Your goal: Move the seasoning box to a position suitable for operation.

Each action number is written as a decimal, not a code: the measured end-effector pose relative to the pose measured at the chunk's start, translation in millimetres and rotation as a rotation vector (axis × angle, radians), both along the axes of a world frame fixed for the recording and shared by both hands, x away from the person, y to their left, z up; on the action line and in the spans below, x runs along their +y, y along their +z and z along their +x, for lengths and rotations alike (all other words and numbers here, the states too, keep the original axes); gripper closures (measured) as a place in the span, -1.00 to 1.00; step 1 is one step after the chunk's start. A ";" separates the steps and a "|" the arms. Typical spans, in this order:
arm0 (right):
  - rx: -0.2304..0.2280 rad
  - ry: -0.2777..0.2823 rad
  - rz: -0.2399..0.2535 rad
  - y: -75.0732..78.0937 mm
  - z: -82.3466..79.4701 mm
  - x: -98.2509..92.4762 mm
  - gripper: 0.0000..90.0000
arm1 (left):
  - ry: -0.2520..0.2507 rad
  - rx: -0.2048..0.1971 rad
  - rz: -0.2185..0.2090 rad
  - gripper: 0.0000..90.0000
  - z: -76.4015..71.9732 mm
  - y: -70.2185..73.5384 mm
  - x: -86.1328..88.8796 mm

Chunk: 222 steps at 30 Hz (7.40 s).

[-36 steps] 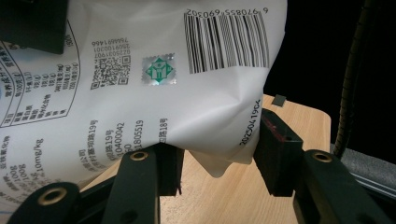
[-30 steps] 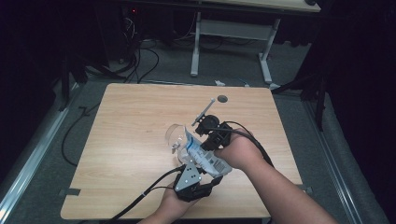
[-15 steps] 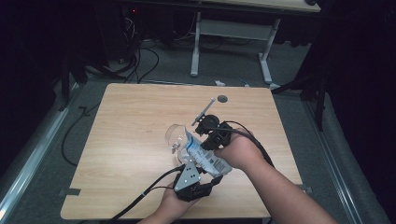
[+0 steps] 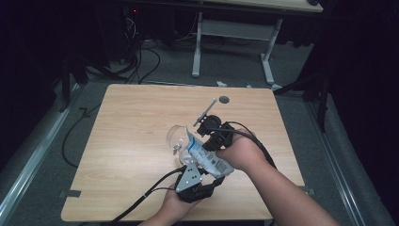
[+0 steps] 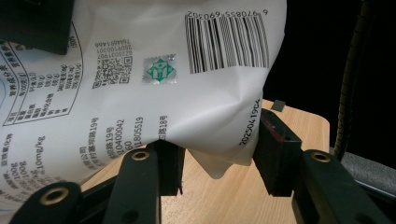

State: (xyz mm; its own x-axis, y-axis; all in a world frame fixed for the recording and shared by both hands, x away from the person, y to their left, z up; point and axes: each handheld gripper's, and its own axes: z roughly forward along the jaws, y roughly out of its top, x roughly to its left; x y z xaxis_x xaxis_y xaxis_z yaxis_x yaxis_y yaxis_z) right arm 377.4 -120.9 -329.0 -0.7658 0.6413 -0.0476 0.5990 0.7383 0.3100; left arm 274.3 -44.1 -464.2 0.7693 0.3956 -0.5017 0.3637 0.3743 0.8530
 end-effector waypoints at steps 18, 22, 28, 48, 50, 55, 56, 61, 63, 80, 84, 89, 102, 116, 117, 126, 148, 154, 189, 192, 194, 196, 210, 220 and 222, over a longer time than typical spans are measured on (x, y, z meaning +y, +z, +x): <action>0.009 0.011 -0.005 -2.8 2.4 3.6 1.00 | 0.004 -0.001 -0.008 0.27 -0.8 1.4 1.6; 0.009 0.009 -0.001 -3.1 2.5 4.3 1.00 | 0.007 -0.002 -0.006 0.27 -0.7 1.1 2.1; 0.005 0.007 -0.002 -2.5 3.0 4.9 1.00 | 0.009 -0.003 -0.013 0.27 -0.1 1.6 2.7; 0.002 0.016 -0.007 -2.4 5.1 8.7 1.00 | 0.017 -0.003 -0.014 0.28 1.7 2.3 5.2; 0.001 0.016 -0.006 -2.3 5.2 8.8 1.00 | 0.016 -0.003 -0.016 0.28 1.7 2.6 5.3; 0.000 0.017 -0.005 -1.7 5.3 8.7 1.00 | 0.016 -0.004 -0.018 0.28 1.8 3.4 5.4; 0.000 0.019 -0.004 -1.6 5.5 8.6 1.00 | 0.016 -0.003 -0.019 0.28 1.9 3.5 5.4; 0.000 0.016 -0.004 -1.1 5.9 9.5 1.00 | 0.016 0.000 -0.025 0.28 2.5 4.4 5.9; 0.002 0.018 -0.003 -0.8 5.8 10.0 1.00 | 0.017 -0.002 -0.026 0.28 2.4 4.9 5.9; -0.003 0.021 0.006 1.5 6.0 9.8 1.00 | 0.017 -0.004 -0.029 0.28 2.5 7.6 6.7; -0.007 0.025 0.003 1.0 5.9 10.4 1.00 | 0.020 -0.007 -0.029 0.27 2.0 7.0 6.6; -0.007 0.025 -0.001 0.6 5.9 10.9 1.00 | 0.020 -0.007 -0.031 0.27 1.9 6.9 7.1; -0.004 0.031 -0.006 -3.5 8.9 13.4 1.00 | 0.021 -0.002 -0.031 0.21 2.1 3.9 7.1; 0.001 0.034 -0.016 -7.4 8.3 15.5 1.00 | 0.014 -0.009 -0.026 0.18 -0.4 2.9 6.5; 0.001 0.034 -0.015 -7.2 8.2 15.2 1.00 | 0.014 -0.008 -0.029 0.18 -0.6 3.1 6.2; -0.003 0.028 -0.008 -6.1 7.7 12.1 1.00 | 0.011 -0.008 -0.032 0.18 -0.1 2.6 5.0; -0.001 0.021 0.005 -9.0 3.7 6.9 1.00 | 0.002 -0.018 -0.009 0.19 -3.3 -3.8 5.1; 0.001 0.015 0.007 -10.5 0.8 5.3 0.99 | -0.002 -0.018 0.005 0.19 -5.4 -8.7 5.3; 0.030 0.006 0.001 -11.9 -8.4 1.8 0.99 | 0.011 0.015 0.068 0.19 -5.7 -35.4 18.8; 0.031 0.007 -0.003 -12.5 -9.2 2.8 0.99 | 0.012 0.017 0.072 0.19 -6.2 -36.9 19.0; 0.031 0.008 -0.005 -12.5 -9.7 3.0 0.99 | 0.010 0.017 0.078 0.19 -6.3 -37.5 19.6; 0.033 0.011 0.000 -12.5 -10.1 2.5 0.99 | 0.011 0.018 0.076 0.19 -6.2 -38.0 19.5; 0.032 0.005 0.000 -12.1 -13.7 -0.5 1.00 | 0.011 0.021 0.087 0.18 -6.3 -41.2 18.8; 0.040 0.000 0.009 -10.4 -13.6 -1.7 1.00 | 0.002 0.026 0.079 0.12 -6.5 -41.4 18.3; 0.038 -0.005 0.011 -9.6 -13.9 -1.2 1.00 | 0.003 0.028 0.080 0.11 -5.8 -41.3 18.7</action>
